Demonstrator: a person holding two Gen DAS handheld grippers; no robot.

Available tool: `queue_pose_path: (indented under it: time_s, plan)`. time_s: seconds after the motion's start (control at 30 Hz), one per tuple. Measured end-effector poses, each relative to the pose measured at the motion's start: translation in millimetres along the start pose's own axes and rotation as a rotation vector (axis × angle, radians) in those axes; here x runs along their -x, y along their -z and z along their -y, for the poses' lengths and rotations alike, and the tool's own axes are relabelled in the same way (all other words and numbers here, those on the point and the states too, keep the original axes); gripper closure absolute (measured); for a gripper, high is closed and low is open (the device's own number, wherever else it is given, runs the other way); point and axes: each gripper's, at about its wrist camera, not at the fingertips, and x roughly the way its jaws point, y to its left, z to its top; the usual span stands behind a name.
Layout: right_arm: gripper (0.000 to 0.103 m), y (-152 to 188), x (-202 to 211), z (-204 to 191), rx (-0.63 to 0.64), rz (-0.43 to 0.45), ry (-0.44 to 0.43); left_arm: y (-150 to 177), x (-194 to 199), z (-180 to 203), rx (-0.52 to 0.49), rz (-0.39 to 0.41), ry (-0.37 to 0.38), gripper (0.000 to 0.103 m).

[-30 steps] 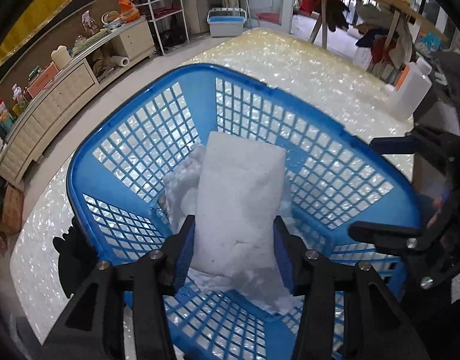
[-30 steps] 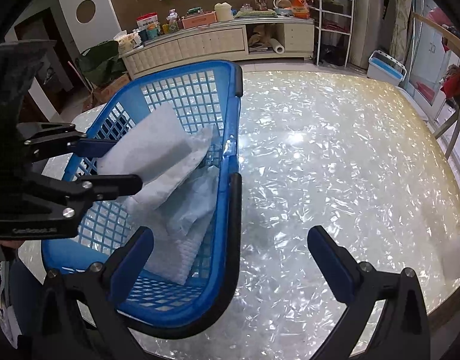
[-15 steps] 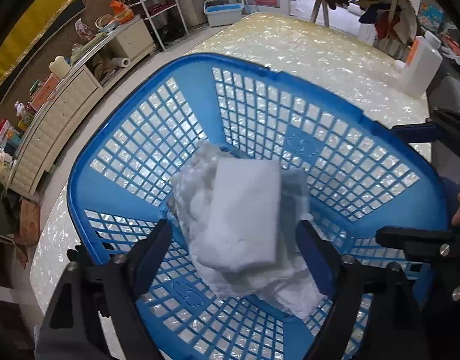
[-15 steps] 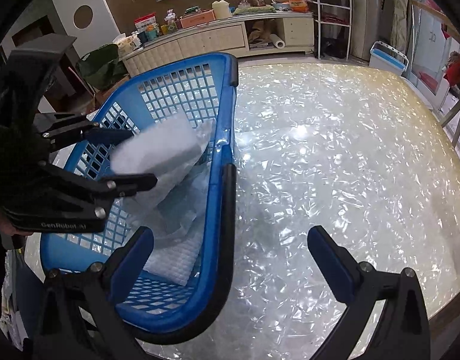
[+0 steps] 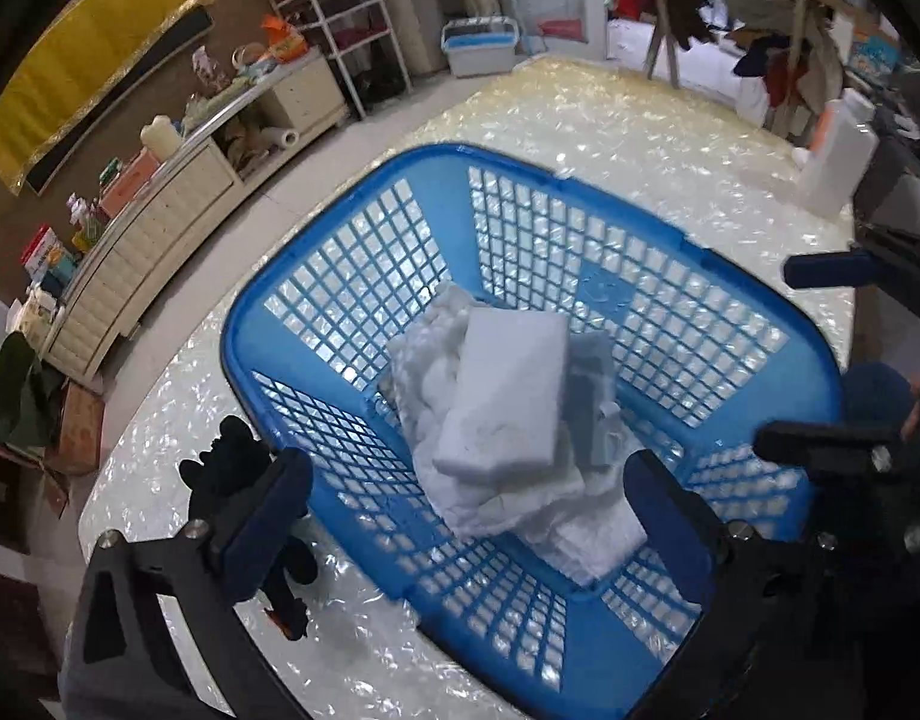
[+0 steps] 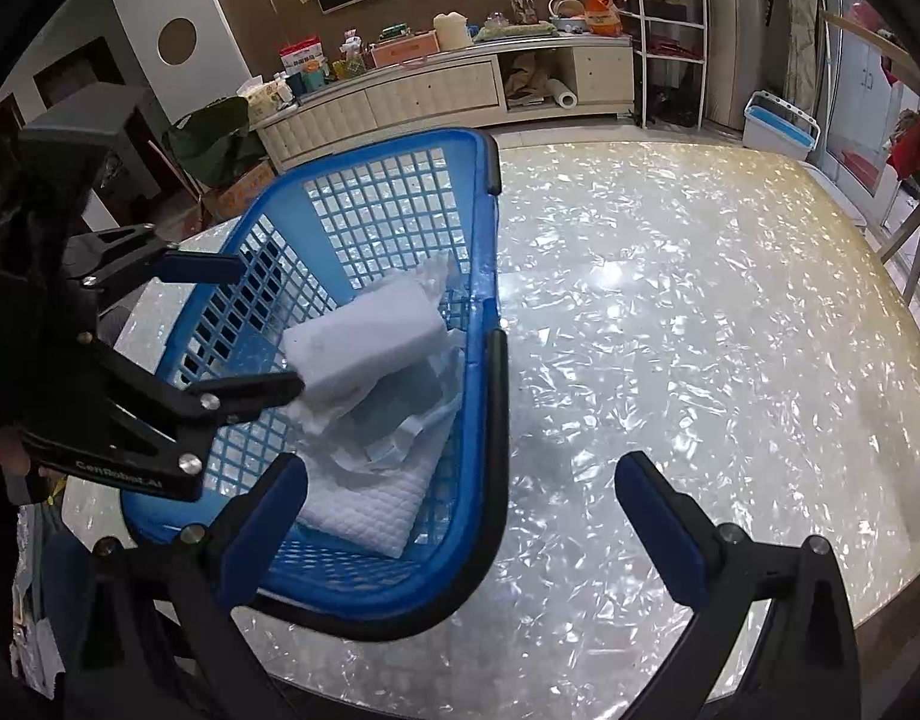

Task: Organize soft objects
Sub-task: 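Lower the foam block into the basket and open the left gripper, then withdraw both tools from the basket and move toward the black plush toy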

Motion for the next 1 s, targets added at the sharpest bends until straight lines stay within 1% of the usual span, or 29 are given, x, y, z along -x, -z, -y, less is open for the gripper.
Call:
queue_pose_path:
  time_s: [0.07,0.17,0.23,0.33,0.4,0.53,0.63,0.73,0.9,1.0]
  plan:
    - [0.0,-0.1,4.8,-2.1,0.003,0.008,0.003,4.8,10.0,1.6,-0.008,0.023,0.008,0.0]
    - [0.0,1.5,13.9,-6.8,-0.001,0.028,0.005,14.2,24.0,3.2,-0.005,0.043,-0.003,0.0]
    - [0.0,2.5,19.0,-10.8,-0.001,0.032,0.008,19.1,33.8,1.8,0.021,0.06,-0.001,0.0]
    - [0.0,3.1,25.3,-17.2,0.007,0.039,0.01,27.0,51.5,-3.0,0.079,0.094,0.02,0.0]
    - [0.0,3.5,30.9,-22.6,0.015,0.047,0.008,32.4,61.1,-3.6,0.1,0.102,0.033,0.0]
    - [0.0,4.2,39.9,-35.6,0.032,0.057,0.0,45.4,73.2,-4.1,0.112,0.116,-0.003,0.0]
    - [0.0,5.7,44.4,-45.6,0.058,0.062,0.003,57.7,84.6,-10.1,0.158,0.135,0.004,0.0]
    - [0.0,5.8,48.2,-54.7,0.066,0.074,0.0,70.1,93.2,-16.4,0.186,0.149,-0.022,0.0]
    - [0.0,6.4,49.5,-74.9,0.105,0.077,0.01,88.6,108.5,-26.7,0.246,0.171,-0.031,0.0]
    - [0.0,4.9,50.2,-85.4,0.124,0.083,0.005,98.4,116.3,-29.7,0.271,0.182,-0.053,0.0]
